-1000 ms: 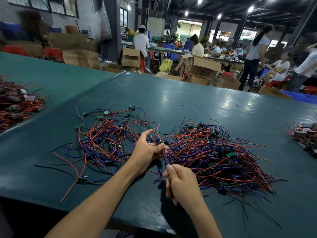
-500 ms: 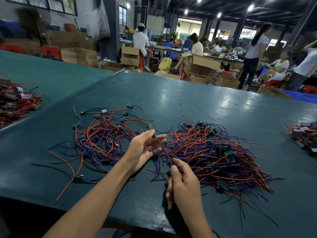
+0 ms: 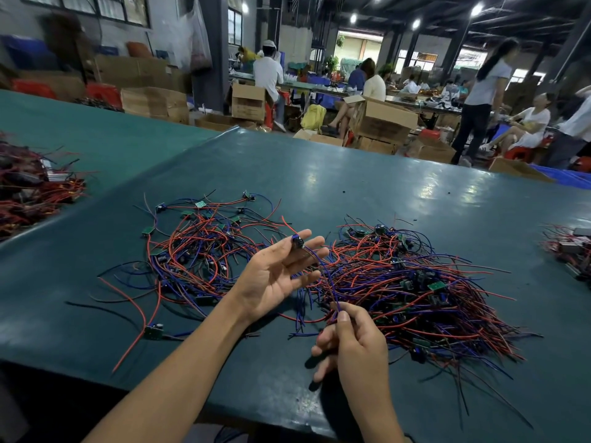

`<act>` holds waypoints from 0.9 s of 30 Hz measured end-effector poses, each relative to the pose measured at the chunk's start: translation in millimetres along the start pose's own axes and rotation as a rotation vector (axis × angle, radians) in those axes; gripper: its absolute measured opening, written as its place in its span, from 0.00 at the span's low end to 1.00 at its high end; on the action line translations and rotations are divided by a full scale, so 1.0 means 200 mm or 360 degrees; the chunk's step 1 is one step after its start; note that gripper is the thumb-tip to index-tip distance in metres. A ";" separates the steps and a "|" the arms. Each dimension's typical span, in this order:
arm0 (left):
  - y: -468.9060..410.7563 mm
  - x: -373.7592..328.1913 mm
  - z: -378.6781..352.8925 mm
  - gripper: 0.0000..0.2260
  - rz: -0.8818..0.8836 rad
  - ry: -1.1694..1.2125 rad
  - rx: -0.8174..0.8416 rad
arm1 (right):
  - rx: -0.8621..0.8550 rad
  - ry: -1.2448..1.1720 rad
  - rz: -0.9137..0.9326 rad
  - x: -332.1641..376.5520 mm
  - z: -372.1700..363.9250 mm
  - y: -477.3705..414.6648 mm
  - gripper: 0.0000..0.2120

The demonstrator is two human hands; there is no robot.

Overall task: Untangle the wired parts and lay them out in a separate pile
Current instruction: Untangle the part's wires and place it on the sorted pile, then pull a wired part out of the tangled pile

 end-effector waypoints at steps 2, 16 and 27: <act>0.00 0.00 0.00 0.17 -0.0027 -0.0016 0.0005 | 0.0006 0.0002 0.0001 0.01 0.00 0.01 0.10; -0.01 -0.01 0.06 0.05 -0.0087 0.0042 -0.0211 | 0.0048 0.0028 0.0028 0.03 -0.02 0.02 0.07; 0.00 -0.02 0.06 0.10 -0.0110 0.0065 -0.0271 | 0.0072 0.0040 0.0071 0.05 -0.03 0.04 0.10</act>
Point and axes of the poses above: each hand's wrist, its own y-axis away from the middle knuckle, its own z-axis out of the back of the hand, x = y × z, the point moved 6 cm from there along -y, towards the middle knuckle, and after that the axes turned 10 degrees about z, right-handed, at the moved point
